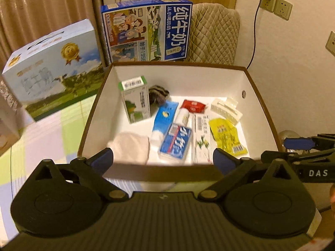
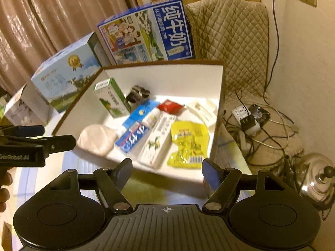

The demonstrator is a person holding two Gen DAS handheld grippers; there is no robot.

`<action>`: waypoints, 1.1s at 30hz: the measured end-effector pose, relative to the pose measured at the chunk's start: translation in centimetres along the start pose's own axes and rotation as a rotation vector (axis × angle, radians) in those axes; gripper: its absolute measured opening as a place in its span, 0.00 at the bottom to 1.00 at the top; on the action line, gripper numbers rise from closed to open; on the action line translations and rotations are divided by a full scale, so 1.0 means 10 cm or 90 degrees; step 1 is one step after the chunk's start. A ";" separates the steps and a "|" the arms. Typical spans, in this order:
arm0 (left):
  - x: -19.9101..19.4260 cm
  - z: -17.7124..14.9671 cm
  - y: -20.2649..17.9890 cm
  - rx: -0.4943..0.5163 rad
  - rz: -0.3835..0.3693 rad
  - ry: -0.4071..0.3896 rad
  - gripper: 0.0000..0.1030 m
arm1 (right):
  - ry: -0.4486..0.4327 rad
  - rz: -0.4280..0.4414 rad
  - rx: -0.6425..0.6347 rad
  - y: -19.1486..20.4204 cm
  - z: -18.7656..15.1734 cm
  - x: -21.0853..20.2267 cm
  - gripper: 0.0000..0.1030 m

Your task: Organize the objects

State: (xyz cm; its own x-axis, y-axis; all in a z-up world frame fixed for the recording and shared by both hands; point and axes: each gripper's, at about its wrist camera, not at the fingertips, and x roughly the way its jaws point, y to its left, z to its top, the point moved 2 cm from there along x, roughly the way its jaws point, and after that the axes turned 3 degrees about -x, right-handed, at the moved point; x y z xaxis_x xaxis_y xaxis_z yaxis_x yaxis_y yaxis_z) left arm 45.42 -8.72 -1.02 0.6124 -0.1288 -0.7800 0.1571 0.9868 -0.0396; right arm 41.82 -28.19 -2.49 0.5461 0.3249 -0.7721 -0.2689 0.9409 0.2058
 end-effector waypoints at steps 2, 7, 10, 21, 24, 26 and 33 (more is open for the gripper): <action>-0.09 -0.12 -0.03 -0.008 0.005 0.003 0.99 | 0.005 0.003 -0.010 0.02 -0.09 -0.06 0.69; -0.29 -0.44 -0.10 -0.036 0.023 0.008 0.99 | 0.020 0.021 -0.025 0.09 -0.31 -0.21 0.69; -0.41 -0.61 -0.14 -0.050 0.035 0.007 0.99 | 0.026 0.030 -0.036 0.14 -0.44 -0.30 0.69; -0.90 -1.11 -0.13 -0.083 0.058 0.020 0.99 | 0.029 0.048 -0.045 0.37 -0.88 -0.73 0.69; -0.97 -1.23 -0.09 -0.077 0.051 0.030 0.99 | 0.021 0.041 -0.035 0.46 -0.97 -0.84 0.69; -1.04 -1.30 -0.05 -0.075 0.046 0.034 0.99 | 0.021 0.038 -0.027 0.53 -1.04 -0.90 0.69; -1.24 -1.56 0.14 -0.071 0.038 0.040 0.99 | 0.027 0.029 -0.019 0.81 -1.30 -1.05 0.69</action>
State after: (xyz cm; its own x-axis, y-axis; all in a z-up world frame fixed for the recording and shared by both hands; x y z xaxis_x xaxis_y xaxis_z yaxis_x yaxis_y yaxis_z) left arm 25.96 -4.18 -1.14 0.5675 -0.0669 -0.8206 0.0328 0.9977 -0.0587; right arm 23.58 -25.25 -0.54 0.4991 0.3620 -0.7873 -0.3167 0.9219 0.2232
